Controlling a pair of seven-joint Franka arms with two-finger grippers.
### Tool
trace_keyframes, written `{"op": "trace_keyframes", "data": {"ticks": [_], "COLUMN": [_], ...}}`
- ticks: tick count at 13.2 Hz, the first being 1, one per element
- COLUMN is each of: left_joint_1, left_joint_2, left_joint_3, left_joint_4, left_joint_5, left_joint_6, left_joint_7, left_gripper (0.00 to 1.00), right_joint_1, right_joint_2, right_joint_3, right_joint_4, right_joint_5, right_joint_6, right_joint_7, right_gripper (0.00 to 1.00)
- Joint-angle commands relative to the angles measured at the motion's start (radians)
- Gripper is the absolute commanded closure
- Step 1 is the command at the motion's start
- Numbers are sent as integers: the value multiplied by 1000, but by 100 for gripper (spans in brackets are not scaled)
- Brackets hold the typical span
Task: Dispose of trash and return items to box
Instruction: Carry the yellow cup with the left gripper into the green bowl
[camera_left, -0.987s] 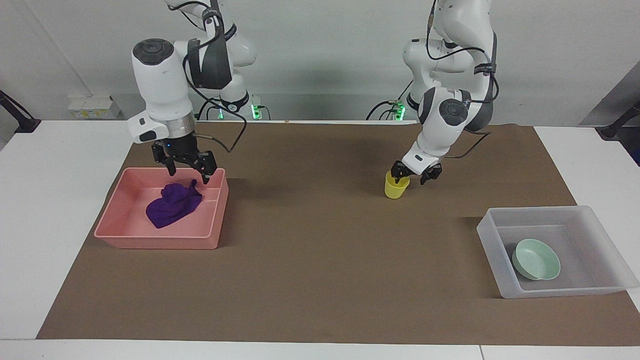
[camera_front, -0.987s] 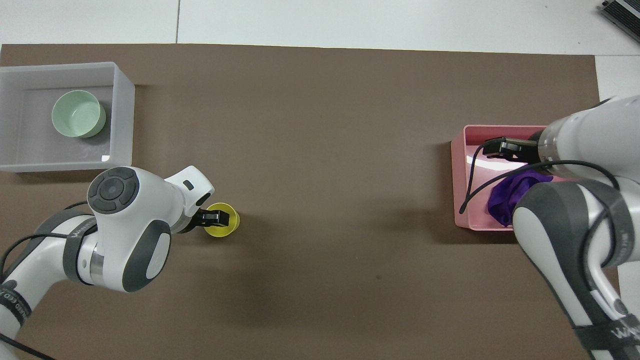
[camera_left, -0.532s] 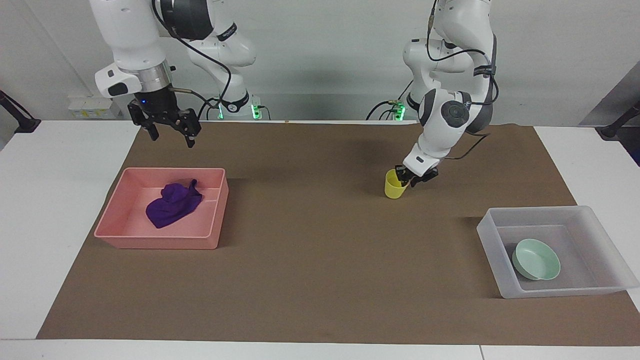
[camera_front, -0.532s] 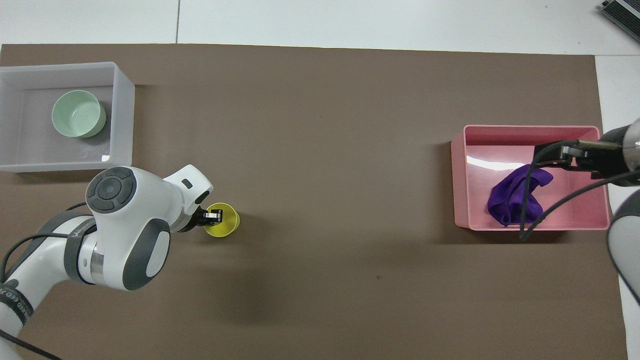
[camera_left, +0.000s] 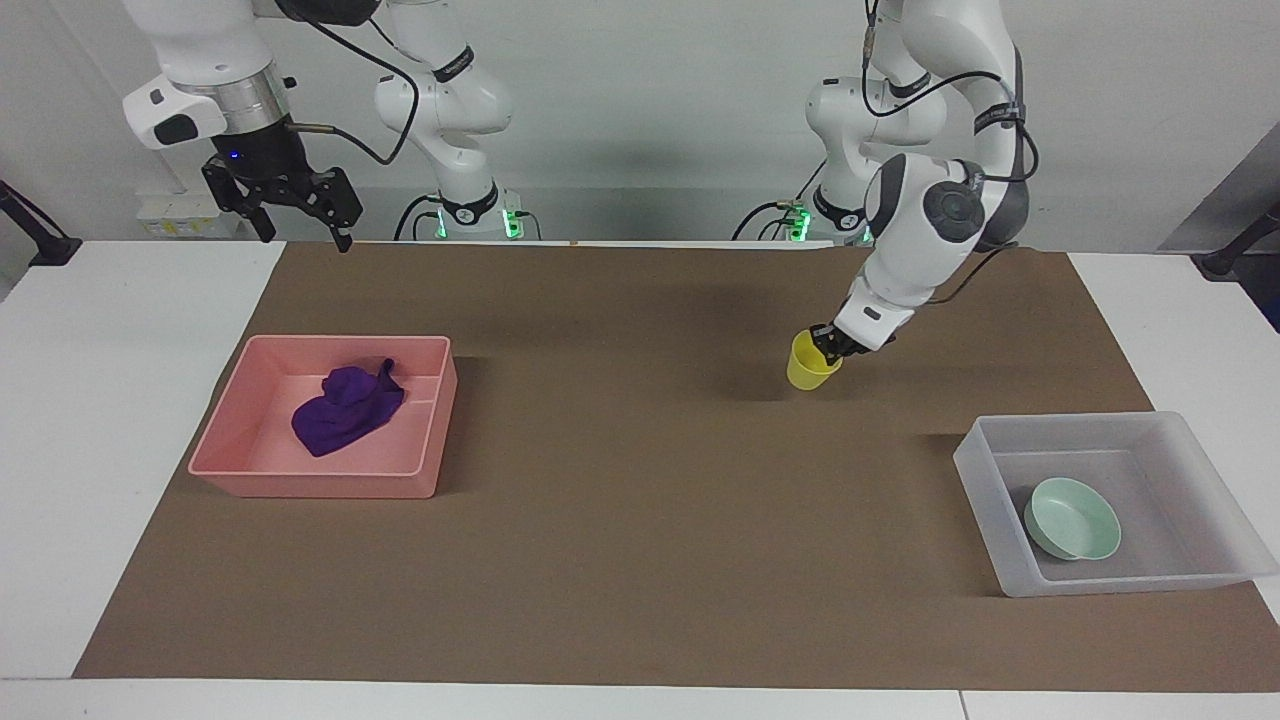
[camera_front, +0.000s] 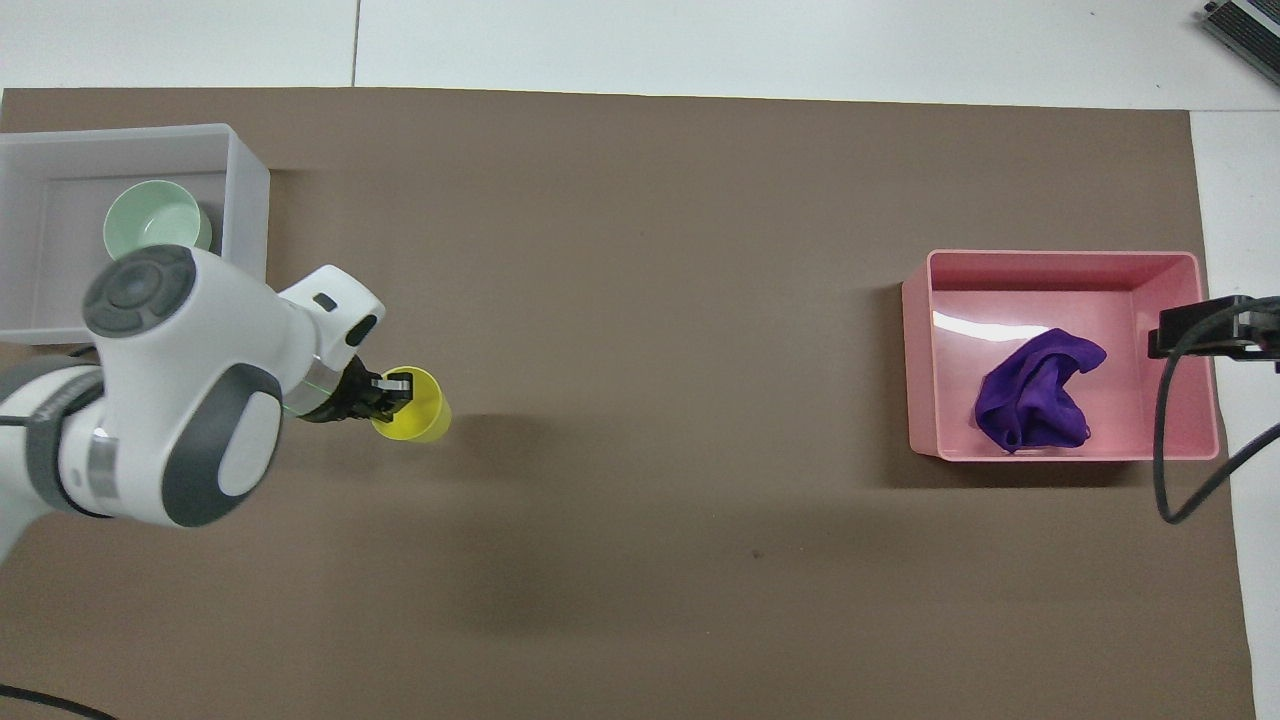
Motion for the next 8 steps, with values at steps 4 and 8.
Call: {"op": "trace_keyframes", "data": {"ticks": [4,8], "left_joint_1": [247,364], "left_joint_2": [135,215], "left_joint_3": [0,0], "left_joint_4": [331,530], "left_joint_5": [-2,-8], "left_joint_6": [-139,-136], "left_joint_7": [46,43], "left_gripper": [100,100], "right_joint_1": [-15,-8], "right_joint_2": [-6,-38], "right_joint_3": [0,6], "right_joint_4": [-24,-87], "right_joint_5": [10,8], "right_joint_6": [-13,2], "right_joint_7": [-90,-138], "right_gripper": [0,0]}}
